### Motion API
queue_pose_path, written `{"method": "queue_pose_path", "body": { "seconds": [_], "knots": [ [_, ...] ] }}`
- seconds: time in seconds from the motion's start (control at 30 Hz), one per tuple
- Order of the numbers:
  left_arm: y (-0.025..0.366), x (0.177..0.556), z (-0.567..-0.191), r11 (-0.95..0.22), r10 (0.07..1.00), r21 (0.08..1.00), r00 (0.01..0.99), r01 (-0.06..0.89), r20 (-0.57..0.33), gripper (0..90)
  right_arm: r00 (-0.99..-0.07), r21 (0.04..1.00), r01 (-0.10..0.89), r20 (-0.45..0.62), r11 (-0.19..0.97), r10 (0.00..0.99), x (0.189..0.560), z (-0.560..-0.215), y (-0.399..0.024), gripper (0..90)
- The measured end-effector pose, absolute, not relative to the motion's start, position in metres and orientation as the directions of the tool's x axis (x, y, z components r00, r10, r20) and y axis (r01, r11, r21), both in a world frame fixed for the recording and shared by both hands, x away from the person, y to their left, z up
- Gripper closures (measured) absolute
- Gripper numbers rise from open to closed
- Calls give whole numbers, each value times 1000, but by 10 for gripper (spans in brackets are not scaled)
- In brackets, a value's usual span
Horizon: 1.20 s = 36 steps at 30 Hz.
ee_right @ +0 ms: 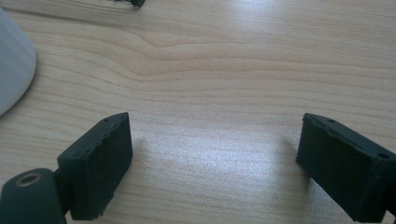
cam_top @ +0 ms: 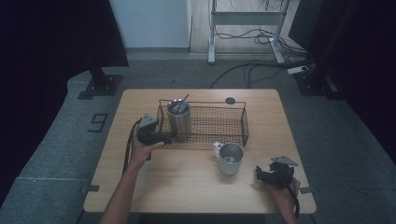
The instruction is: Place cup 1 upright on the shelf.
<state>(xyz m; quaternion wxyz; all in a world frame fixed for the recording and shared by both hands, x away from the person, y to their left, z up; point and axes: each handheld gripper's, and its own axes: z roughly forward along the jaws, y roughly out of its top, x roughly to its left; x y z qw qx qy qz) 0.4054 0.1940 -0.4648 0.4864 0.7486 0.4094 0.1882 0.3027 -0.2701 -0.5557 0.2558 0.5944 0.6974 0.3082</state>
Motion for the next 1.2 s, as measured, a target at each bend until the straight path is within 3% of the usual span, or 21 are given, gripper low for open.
{"method": "queue_pose_path", "body": {
  "seconds": [0.77, 1.2],
  "knots": [
    [215, 336, -507, -217, 785, 844, 601, 490, -147, 53, -163, 734, 671, 9, 104, 987, 303, -556, -270, 101],
    [218, 318, -528, -254, 776, 812, 611, 526, -153, 74, -164, 734, 671, 9, 105, 987, 303, -556, -270, 101]
  ]
}}
